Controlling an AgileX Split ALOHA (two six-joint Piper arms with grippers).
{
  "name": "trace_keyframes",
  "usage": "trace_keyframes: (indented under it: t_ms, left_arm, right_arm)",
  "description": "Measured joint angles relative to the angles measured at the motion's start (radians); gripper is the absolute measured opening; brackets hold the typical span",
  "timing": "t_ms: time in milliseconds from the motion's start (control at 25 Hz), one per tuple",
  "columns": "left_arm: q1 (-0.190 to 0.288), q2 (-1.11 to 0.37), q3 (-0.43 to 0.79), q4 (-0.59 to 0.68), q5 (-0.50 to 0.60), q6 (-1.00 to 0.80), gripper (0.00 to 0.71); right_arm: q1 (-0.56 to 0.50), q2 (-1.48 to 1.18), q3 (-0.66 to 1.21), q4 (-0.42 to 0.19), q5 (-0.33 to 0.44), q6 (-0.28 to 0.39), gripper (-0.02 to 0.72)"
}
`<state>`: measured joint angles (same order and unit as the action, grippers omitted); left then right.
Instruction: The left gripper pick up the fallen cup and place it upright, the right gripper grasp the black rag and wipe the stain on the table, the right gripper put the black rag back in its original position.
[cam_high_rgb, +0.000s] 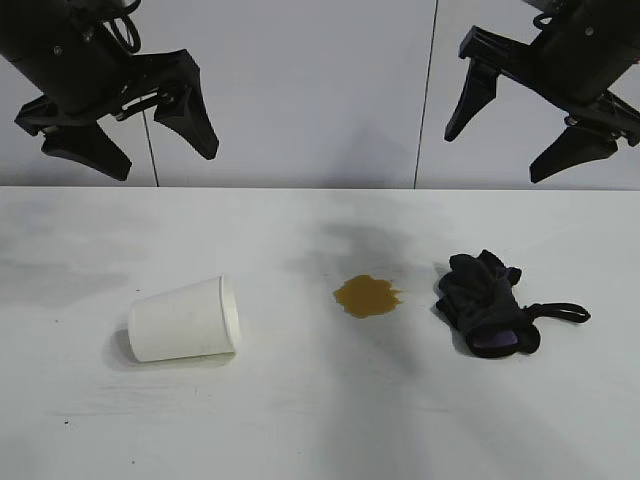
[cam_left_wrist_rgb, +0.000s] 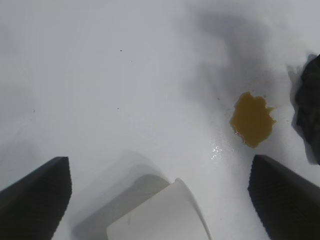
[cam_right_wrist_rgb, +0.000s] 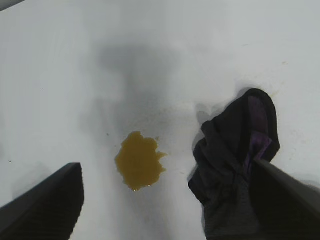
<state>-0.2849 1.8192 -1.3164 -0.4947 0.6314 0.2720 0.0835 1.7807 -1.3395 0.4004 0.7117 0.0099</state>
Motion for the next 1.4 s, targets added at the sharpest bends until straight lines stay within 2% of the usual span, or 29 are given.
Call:
trace_keyframes:
  t_ms: [720,920,1040,1200,1280,1400]
  left_arm:
    - [0.000,0.000,0.000,0.000,0.000,0.000,0.694]
    - [0.000,0.000,-0.003,-0.076,-0.022,0.004,0.694]
    - [0.000,0.000,-0.051,-0.059,0.092,0.110,0.694]
    - [-0.023,0.000,-0.139,-0.007,0.338,0.355,0.694]
    - [-0.056,-0.002,-0.174,0.043,0.428,0.465,0.694]
    - [-0.133,-0.003,-0.176,0.147,0.456,0.567,0.694]
  right_arm:
    - [0.000,0.000,0.000,0.000,0.000,0.000,0.622]
    - [0.000,0.000,0.000,0.000,0.000,0.000,0.622]
    - [0.000,0.000,0.000,0.000,0.002,0.000,0.622]
    - [0.000,0.000,0.000,0.000,0.011,0.000,0.622]
    - [0.000,0.000,0.000,0.000,0.027,0.000,0.622]
    - [0.000,0.000,0.000,-0.001,0.033,0.000,0.622]
